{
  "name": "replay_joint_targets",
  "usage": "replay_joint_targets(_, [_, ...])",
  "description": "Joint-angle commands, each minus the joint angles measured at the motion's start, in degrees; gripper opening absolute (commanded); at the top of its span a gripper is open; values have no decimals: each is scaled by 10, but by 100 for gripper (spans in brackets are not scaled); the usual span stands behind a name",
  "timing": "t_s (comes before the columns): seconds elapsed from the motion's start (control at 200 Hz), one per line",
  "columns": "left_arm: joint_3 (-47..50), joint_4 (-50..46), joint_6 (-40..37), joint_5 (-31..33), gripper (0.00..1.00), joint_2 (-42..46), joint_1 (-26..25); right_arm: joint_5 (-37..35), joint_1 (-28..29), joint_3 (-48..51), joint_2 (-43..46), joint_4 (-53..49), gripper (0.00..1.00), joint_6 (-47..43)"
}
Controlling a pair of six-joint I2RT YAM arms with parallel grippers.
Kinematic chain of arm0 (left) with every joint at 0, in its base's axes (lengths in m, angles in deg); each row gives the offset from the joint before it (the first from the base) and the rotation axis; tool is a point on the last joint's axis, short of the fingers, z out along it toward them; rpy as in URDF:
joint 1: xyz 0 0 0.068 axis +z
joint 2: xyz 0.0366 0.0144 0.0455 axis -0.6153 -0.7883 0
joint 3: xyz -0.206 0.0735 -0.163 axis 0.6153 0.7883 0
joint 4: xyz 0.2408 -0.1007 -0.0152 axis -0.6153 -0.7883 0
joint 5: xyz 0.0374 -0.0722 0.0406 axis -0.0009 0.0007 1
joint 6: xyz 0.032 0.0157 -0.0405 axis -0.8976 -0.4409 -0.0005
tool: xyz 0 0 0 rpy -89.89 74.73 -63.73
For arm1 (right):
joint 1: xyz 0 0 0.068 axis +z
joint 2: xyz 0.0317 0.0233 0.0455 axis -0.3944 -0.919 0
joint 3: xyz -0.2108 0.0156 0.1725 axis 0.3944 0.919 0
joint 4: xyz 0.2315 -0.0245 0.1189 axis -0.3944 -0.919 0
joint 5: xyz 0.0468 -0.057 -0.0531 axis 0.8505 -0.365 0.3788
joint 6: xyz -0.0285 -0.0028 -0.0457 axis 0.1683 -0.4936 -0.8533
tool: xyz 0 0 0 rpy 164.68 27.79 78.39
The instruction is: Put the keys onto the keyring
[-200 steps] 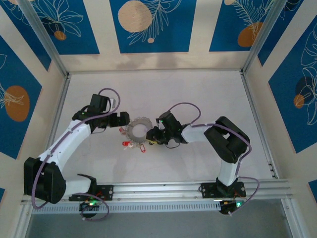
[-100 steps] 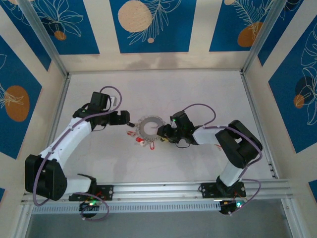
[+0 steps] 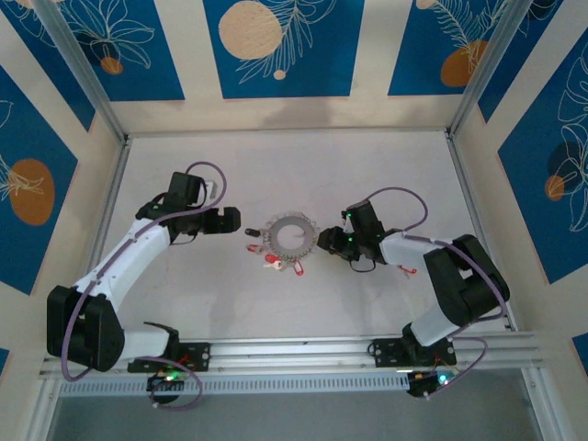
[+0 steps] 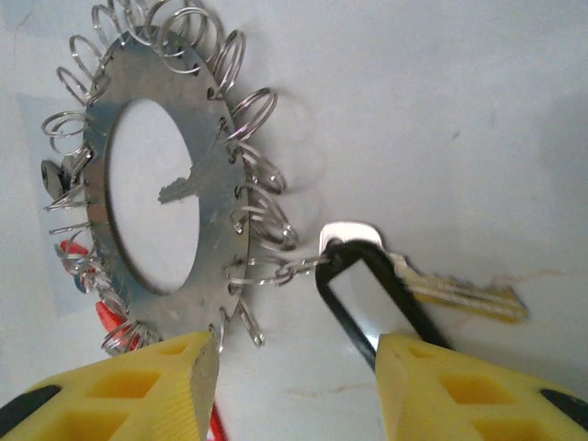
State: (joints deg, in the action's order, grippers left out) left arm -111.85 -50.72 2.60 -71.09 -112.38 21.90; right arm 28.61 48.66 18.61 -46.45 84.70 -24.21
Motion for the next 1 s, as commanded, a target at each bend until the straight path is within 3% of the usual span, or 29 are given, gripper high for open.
replay_joint_targets(0.0, [1, 7, -12, -8, 99, -4, 5, 15, 9, 8, 38, -28, 49, 1])
replay_joint_targets(0.165, [3, 10, -17, 0, 99, -3, 5, 54, 58, 11, 41, 7, 37, 68])
replay_joint_targets(0.375, [0, 8, -20, 4, 99, -4, 5, 98, 81, 24, -46, 123, 27, 158])
replay_joint_targets(0.715, [5, 7, -24, 11, 99, 14, 6, 69, 68, 30, -69, 131, 29, 170])
replay_joint_targets(0.995, [4, 6, -26, -1, 99, 10, 5, 42, 61, 30, -82, 168, 25, 195])
